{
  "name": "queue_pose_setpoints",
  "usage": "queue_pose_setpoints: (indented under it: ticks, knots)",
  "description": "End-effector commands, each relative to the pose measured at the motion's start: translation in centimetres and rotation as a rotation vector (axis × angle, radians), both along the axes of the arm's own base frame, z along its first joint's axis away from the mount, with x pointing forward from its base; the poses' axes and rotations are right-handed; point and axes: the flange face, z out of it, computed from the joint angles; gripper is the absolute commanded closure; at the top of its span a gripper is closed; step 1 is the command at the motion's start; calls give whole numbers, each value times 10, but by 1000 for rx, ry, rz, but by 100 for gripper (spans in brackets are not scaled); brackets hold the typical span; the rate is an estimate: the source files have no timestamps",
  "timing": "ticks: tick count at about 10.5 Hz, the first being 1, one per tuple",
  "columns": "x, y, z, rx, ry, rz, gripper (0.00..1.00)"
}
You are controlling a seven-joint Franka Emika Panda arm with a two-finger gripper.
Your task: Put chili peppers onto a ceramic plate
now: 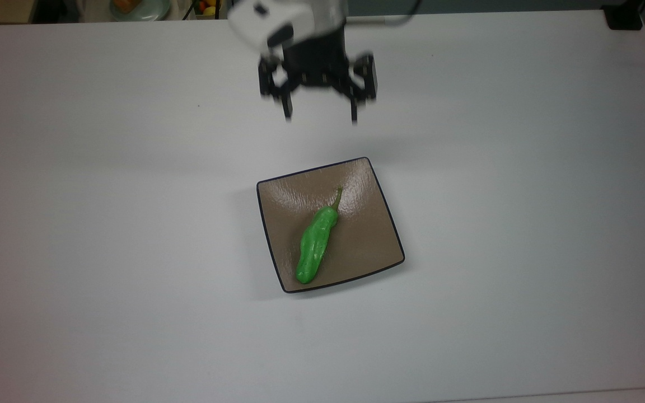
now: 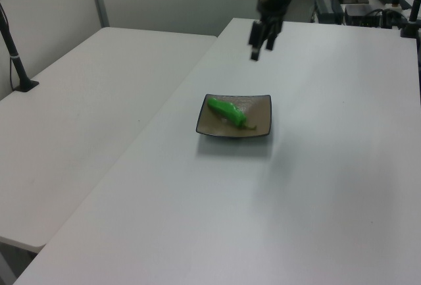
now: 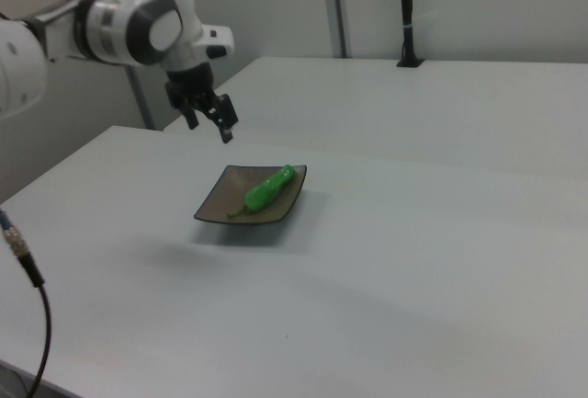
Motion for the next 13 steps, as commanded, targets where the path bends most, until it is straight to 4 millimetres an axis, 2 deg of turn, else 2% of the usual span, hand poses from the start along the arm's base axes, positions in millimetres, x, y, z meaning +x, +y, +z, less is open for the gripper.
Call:
queue_pose_setpoints:
  ticks: [1,3,6,10,13]
  knots:
    - [-58,-10,44,-15,129,8,0]
    - [-93,-15,69,-30,205,31,0]
    - [-118,-19,71,-36,218,99,0]
    - [-105,-18,54,-30,87,205,0]
    - [-96,-18,44,-35,89,218,0]
